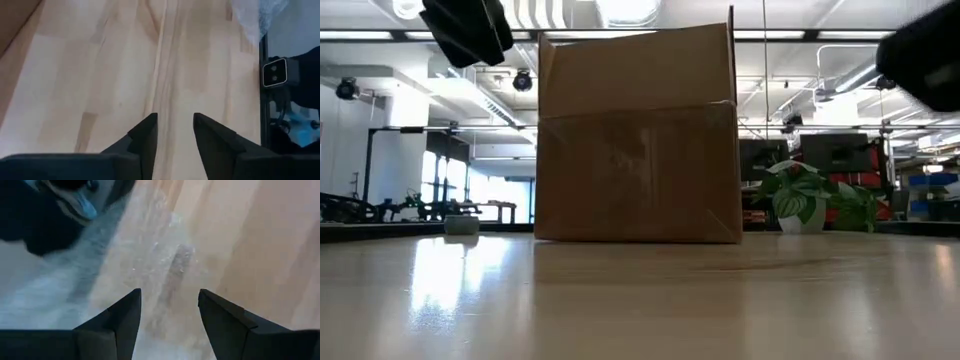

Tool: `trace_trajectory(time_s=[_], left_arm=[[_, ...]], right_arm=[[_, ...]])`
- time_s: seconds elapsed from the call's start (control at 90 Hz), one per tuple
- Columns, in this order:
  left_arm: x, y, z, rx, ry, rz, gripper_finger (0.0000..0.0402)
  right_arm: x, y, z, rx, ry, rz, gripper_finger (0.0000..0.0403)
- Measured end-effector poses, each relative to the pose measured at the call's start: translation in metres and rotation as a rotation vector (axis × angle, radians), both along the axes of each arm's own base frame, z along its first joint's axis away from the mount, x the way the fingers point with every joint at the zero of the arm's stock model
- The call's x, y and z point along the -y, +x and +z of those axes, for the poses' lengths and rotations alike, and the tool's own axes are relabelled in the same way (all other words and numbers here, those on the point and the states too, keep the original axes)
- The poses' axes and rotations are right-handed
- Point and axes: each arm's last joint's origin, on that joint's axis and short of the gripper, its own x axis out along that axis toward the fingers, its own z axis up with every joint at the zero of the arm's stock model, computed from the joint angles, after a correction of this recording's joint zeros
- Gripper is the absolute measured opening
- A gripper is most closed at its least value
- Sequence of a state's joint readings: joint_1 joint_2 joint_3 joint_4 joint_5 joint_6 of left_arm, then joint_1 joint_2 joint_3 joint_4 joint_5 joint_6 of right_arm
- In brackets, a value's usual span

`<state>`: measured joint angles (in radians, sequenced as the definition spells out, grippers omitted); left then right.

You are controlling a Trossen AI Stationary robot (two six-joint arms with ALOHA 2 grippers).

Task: Wrap mug
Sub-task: Prepare the bubble wrap

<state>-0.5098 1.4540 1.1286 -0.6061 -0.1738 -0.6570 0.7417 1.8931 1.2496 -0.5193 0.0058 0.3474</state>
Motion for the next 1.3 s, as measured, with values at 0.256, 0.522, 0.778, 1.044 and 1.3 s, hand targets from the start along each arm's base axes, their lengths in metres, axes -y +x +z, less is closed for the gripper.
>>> trace_trajectory(time_s=[0.256, 0.522, 0.778, 1.044, 1.3], left_arm=[[0.002, 0.004, 0.004, 0.056, -0.02, -0.012, 0.0092], [0.003, 0.006, 0.006, 0.094, -0.01, -0.037, 0.0083], [0.004, 0.007, 0.007, 0.11, -0.01, -0.031, 0.0076], [0.002, 0.002, 0.017, 0.143, -0.015, -0.04, 0.0075], [-0.005, -0.007, 0.036, 0.224, -0.003, -0.036, 0.0075]], right_arm=[[0.006, 0.016, -0.015, -0.06, -0.016, -0.024, 0.0135], [0.012, 0.018, -0.026, -0.092, -0.071, 0.003, 0.0017], [0.032, 0.031, 0.021, -0.021, -0.051, 0.037, 0.0001], [0.073, 0.053, 0.11, 0.275, -0.053, 0.034, 0.0], [0.116, 0.069, 0.192, 0.597, -0.104, 0.061, 0.0]])
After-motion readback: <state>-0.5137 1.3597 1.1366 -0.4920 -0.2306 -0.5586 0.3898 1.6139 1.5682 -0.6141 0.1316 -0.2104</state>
